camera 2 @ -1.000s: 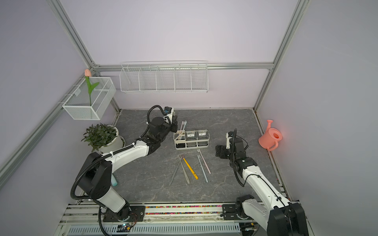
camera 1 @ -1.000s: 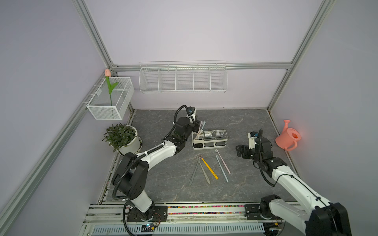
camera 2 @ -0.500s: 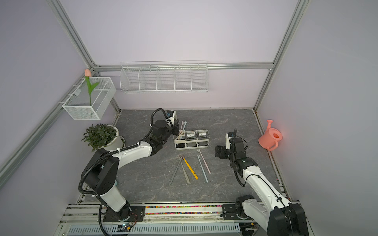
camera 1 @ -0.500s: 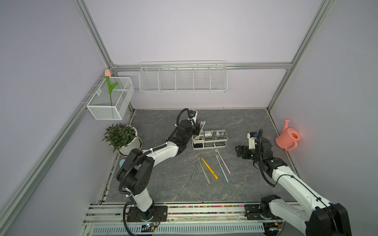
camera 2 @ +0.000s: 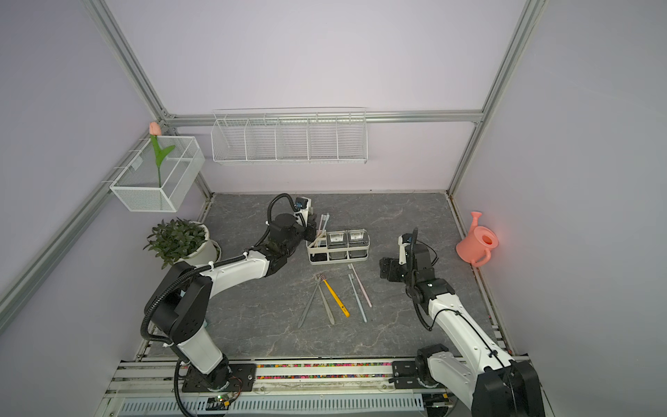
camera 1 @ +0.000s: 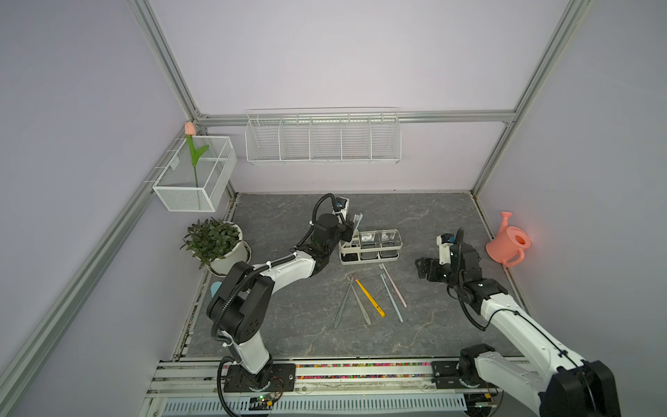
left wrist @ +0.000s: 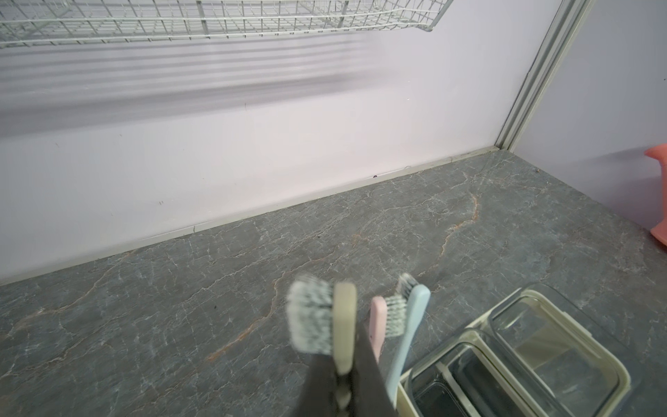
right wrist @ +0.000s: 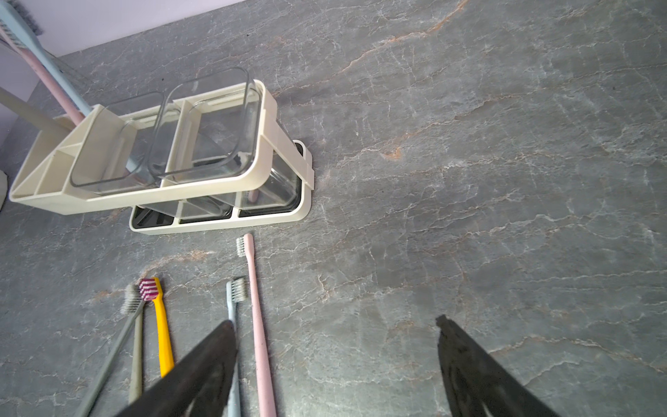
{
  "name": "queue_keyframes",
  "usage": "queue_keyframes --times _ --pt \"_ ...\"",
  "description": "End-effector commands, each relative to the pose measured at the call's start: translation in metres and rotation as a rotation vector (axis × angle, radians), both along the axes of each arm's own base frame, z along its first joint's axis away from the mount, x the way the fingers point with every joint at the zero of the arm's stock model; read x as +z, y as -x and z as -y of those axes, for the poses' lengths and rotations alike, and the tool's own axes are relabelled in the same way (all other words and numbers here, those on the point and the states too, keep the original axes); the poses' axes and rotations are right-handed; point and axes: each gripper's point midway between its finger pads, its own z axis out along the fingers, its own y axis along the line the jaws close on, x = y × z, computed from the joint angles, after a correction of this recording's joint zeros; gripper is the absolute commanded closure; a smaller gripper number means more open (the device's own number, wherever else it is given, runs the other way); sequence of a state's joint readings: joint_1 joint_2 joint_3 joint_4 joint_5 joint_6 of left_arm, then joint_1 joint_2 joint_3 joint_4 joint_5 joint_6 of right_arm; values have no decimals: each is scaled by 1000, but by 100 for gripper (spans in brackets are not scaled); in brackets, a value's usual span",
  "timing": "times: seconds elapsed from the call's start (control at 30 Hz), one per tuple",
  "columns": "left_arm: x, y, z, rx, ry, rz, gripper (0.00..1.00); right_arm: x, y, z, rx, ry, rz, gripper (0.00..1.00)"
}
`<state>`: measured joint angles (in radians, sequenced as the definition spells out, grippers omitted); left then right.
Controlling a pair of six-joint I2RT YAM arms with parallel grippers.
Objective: Place the toothbrush into the toothbrush holder
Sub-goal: Place the toothbrush in the toothbrush holder.
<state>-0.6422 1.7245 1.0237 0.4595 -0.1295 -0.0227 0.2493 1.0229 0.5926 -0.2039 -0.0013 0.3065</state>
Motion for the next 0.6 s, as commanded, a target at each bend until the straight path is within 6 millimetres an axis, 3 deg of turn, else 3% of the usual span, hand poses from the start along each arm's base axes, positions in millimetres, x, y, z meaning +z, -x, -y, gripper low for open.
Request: queue_keyframes --times 0.0,0.57 --pt "-17 1 1 -8 -1 -30 100 7 -1 0 3 -12 16 11" --pt "-36 1 6 -29 4 -57 100 5 0 0 0 -12 5 11"
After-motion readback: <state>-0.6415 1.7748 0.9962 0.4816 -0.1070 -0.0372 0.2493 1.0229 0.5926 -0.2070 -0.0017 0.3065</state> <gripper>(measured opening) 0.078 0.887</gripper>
